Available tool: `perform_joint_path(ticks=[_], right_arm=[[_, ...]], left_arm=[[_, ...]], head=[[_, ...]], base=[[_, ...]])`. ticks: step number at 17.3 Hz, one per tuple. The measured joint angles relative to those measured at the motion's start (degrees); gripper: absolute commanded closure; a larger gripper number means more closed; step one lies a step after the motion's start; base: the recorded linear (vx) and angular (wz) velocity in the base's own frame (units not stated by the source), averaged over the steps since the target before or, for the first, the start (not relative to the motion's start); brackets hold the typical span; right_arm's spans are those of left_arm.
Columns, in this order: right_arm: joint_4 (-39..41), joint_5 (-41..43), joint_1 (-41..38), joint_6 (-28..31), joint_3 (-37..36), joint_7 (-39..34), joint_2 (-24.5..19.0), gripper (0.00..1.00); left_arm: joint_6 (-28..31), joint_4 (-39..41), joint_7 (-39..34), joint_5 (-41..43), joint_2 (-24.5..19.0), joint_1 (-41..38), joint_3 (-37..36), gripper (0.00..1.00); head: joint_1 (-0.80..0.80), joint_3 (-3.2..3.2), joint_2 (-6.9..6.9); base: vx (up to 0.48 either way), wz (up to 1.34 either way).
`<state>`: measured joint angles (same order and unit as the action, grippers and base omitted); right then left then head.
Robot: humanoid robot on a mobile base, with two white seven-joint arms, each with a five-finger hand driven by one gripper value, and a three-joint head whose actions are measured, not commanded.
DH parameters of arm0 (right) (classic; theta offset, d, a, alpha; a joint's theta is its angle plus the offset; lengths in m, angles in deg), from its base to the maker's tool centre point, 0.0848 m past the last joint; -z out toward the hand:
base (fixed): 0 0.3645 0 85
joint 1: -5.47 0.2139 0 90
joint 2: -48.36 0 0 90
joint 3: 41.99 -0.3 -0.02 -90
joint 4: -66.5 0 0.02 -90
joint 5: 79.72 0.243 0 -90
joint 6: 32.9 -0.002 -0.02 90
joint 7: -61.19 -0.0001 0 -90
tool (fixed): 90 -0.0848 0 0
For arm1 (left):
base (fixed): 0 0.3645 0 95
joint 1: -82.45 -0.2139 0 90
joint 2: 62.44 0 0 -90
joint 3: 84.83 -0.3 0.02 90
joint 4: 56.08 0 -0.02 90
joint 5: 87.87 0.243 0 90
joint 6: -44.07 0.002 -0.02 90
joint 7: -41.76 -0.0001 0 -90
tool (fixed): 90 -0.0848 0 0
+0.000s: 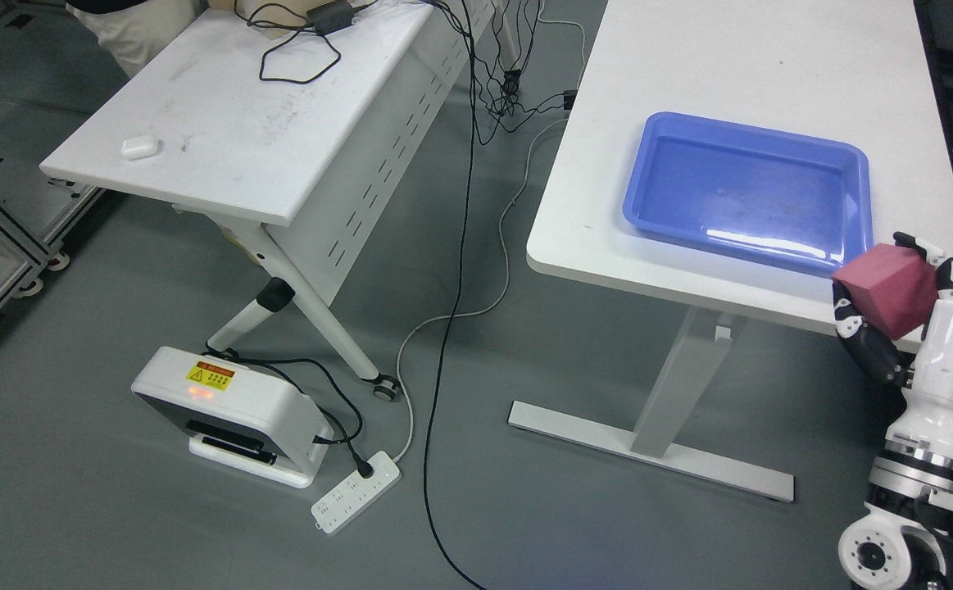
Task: Pick pink block from left shelf to tray
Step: 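Turn and drive toward the blue tray holding the cube in the right hand, then lower the pink cube into the blue tray with the right hand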
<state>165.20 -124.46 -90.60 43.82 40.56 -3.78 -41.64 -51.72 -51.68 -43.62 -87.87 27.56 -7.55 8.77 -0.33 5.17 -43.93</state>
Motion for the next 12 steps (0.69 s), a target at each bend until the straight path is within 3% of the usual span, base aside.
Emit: perform_joint_path(ticks=[12], right_arm=[[-0.16,-0.38,0.19,0.87,2.08,-9.53,0.0,0.96]], left_arm=[[-0.01,0.0,0.0,0.0,0.0,0.0,0.0,0.0]], head=[[0.0,0.0,0.0]], base=[[0.293,-0.01]])
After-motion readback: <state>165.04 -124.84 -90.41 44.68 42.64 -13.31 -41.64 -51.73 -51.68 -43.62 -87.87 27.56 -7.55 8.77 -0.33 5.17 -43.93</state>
